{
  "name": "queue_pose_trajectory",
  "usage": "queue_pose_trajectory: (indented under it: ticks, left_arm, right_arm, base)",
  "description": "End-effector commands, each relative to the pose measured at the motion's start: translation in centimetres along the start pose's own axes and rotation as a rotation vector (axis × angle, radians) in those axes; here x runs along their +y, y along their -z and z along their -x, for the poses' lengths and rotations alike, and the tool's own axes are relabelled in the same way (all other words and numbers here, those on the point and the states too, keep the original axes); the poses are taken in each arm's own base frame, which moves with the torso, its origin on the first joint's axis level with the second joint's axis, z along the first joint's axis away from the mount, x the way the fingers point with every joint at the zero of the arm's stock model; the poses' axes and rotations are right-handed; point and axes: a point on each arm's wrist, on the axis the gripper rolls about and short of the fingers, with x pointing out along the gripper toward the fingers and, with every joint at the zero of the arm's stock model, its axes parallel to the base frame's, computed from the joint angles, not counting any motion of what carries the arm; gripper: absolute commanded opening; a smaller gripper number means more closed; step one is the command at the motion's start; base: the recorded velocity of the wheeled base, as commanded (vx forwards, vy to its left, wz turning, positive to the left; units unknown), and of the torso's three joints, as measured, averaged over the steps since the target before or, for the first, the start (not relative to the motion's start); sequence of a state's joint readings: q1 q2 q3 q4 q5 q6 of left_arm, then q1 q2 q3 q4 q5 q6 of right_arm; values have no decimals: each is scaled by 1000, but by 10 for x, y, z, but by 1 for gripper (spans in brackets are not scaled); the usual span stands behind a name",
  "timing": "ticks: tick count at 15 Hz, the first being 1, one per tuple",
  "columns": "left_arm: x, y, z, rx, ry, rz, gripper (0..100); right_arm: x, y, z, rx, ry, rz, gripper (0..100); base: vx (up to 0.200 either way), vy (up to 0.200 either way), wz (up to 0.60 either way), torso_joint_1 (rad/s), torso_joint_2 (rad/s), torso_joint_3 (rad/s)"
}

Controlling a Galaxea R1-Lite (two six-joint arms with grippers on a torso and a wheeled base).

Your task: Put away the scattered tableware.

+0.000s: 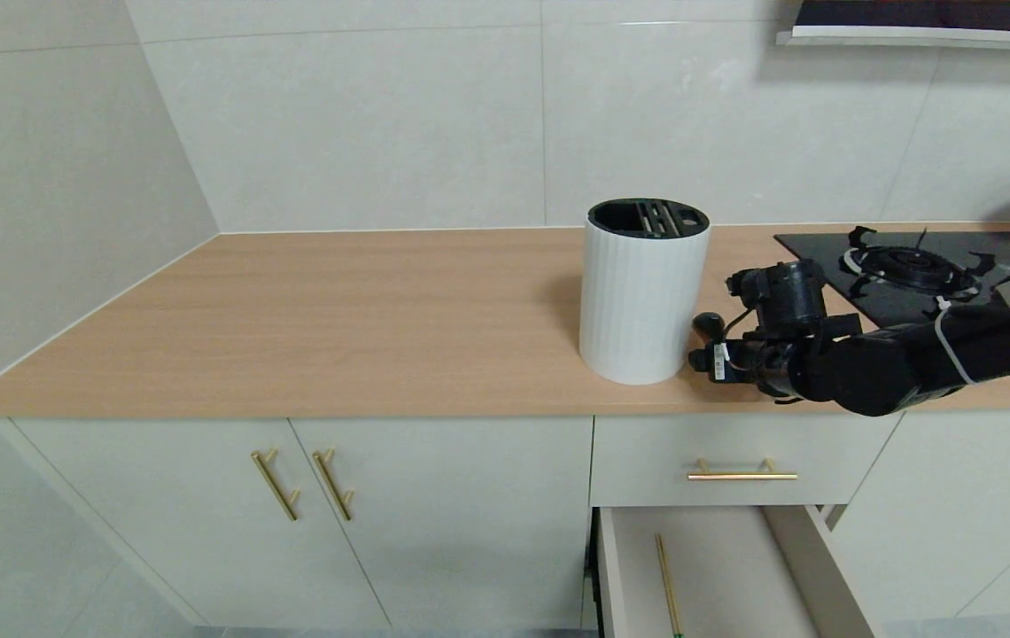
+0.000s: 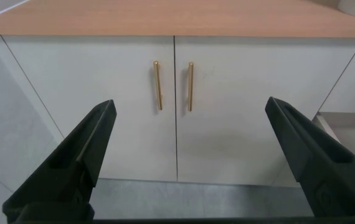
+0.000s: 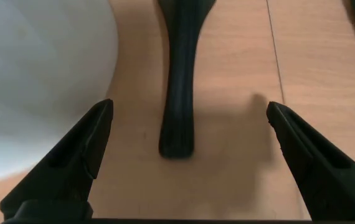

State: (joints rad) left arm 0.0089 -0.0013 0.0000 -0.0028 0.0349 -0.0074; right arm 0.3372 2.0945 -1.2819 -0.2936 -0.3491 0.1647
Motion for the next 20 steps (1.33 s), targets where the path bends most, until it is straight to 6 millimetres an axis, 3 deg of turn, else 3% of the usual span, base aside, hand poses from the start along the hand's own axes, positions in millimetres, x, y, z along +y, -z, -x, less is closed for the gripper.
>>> queue_pose_trajectory:
  ticks: [1,10,11,20]
  left_arm:
    - [0,0,0,1,-1,0,100]
    - [0,0,0,1,-1,0,100]
    - [0,0,0,1,1,0,100]
    - [0,0,0,1,-1,0,100]
  right_arm:
    - [2,6,-11,8,4,-1,100]
    - [-7,2,-28,-43,40,-41,100]
    - [-7,2,-28,-42,39,-39,0]
    - [-6,3,-25,-38,37,-37,0]
  base:
    - [0,0,0,0,0,0]
    - [0,0,0,0,0,0]
    - [0,0,0,0,0,0]
    - [0,0,0,0,0,0]
